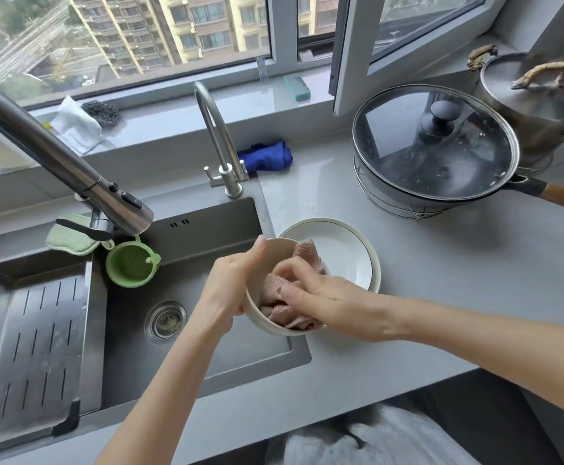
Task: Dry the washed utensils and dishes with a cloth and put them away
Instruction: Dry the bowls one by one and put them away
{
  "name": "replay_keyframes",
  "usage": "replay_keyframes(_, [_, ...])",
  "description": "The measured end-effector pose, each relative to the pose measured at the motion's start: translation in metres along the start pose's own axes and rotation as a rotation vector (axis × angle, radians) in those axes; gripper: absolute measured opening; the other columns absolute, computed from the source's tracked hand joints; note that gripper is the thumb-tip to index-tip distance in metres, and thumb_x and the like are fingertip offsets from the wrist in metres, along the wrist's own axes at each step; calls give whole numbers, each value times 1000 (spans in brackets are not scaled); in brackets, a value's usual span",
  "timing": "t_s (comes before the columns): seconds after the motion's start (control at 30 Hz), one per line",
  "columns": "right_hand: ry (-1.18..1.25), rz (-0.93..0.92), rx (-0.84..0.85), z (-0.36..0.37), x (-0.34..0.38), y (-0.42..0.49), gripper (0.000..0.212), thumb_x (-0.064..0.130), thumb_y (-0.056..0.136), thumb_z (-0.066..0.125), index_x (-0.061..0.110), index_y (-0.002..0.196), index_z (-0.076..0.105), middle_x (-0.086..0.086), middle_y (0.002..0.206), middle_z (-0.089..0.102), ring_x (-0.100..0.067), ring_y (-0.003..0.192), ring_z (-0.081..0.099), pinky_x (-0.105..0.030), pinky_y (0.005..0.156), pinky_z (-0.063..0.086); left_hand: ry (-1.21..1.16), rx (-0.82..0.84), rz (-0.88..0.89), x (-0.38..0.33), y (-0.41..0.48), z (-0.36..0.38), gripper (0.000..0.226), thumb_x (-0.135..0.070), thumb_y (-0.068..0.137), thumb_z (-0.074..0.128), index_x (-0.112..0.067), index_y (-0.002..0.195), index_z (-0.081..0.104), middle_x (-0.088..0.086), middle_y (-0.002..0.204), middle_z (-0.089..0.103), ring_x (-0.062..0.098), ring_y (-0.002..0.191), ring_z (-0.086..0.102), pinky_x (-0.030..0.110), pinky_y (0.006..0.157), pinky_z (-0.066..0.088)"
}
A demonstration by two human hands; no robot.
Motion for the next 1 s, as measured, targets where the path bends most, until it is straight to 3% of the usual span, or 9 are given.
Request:
replay_keyframes(0.1, [323, -64, -87, -5, 8, 3, 34, 30, 102, 34, 26, 136, 30, 21, 118, 50, 10, 114, 48, -12, 100, 37, 18, -32, 119, -14, -2, -1, 50, -70, 66, 58, -24, 77, 76, -3, 65, 67, 17, 60, 55, 30, 59, 38])
replay_keyframes(0.23, [223, -49, -79, 17, 4, 6, 26, 39, 92, 40, 35, 118, 46, 13, 113, 54, -3, 109, 51, -25, 97, 41, 19, -92, 124, -16, 5, -10, 52, -70, 68, 57, -21, 75, 76, 2, 71, 74, 27, 73, 68, 38, 69, 53])
replay_keyframes(0.4, [-466, -86, 262, 23, -3, -3, 12, 20, 88, 52, 29, 81, 54, 12, 82, 59, -11, 82, 54, -26, 73, 45, 104, 118, -59, 3, 0, 6, 63, -69, 68, 58, -10, 84, 75, 8, 79, 71, 24, 68, 58, 28, 59, 34])
replay_keyframes(0.57, [-1398, -539, 283, 4, -5, 20, 30, 9, 83, 44, 19, 84, 72, 7, 102, 71, -17, 112, 59, -37, 110, 30, 193, 174, -57, -9, 5, 10, 66, -76, 68, 52, -17, 85, 76, 23, 84, 66, 23, 72, 53, 34, 65, 33])
replay_keyframes(0.67, [-1468, -692, 123, 2, 4, 16, 36, 9, 88, 39, 16, 94, 73, 7, 115, 69, -15, 117, 58, -34, 109, 31, 185, 146, -32, -16, 11, 2, 57, -78, 63, 51, -27, 74, 75, 14, 79, 59, 23, 72, 49, 29, 57, 30])
replay_keyframes(0.77, [-1233, -644, -425, -37, 34, 4, 29, 9, 96, 45, 15, 90, 73, 4, 112, 70, -26, 99, 64, -40, 88, 49, -35, 85, -44, -8, 13, -12, 55, -76, 59, 55, -30, 82, 74, 13, 91, 60, 28, 81, 52, 34, 63, 35])
replay_keyframes(0.83, [-532, -386, -749, -106, 32, -19, 28, 6, 95, 45, 10, 98, 72, -1, 111, 69, -20, 92, 67, -41, 74, 56, -217, -3, -41, -1, 11, -28, 43, -67, 70, 55, -32, 81, 76, 12, 96, 64, 30, 87, 56, 40, 71, 39])
replay_keyframes(0.9, [278, -120, -877, -140, -4, -42, 29, -3, 96, 43, 7, 105, 69, -2, 103, 70, -8, 78, 70, -32, 56, 58, -307, -112, -17, 4, 5, -38, 38, -57, 87, 48, -31, 81, 74, 8, 94, 65, 28, 78, 55, 31, 60, 40])
replay_keyframes(1.0, [587, -56, -896, -117, -18, -58, 25, 8, 97, 47, 20, 101, 68, 8, 93, 74, -8, 83, 71, -28, 64, 59, -378, -214, 58, 0, -2, -32, 32, -46, 96, 39, -28, 94, 65, 9, 93, 64, 22, 65, 54, 21, 40, 38])
Point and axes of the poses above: each hand's wrist, its own y-axis towards the middle knuckle, its own z-axis out of the palm, x = y × z, the point moved 9 cm from there along y, towards the middle knuckle
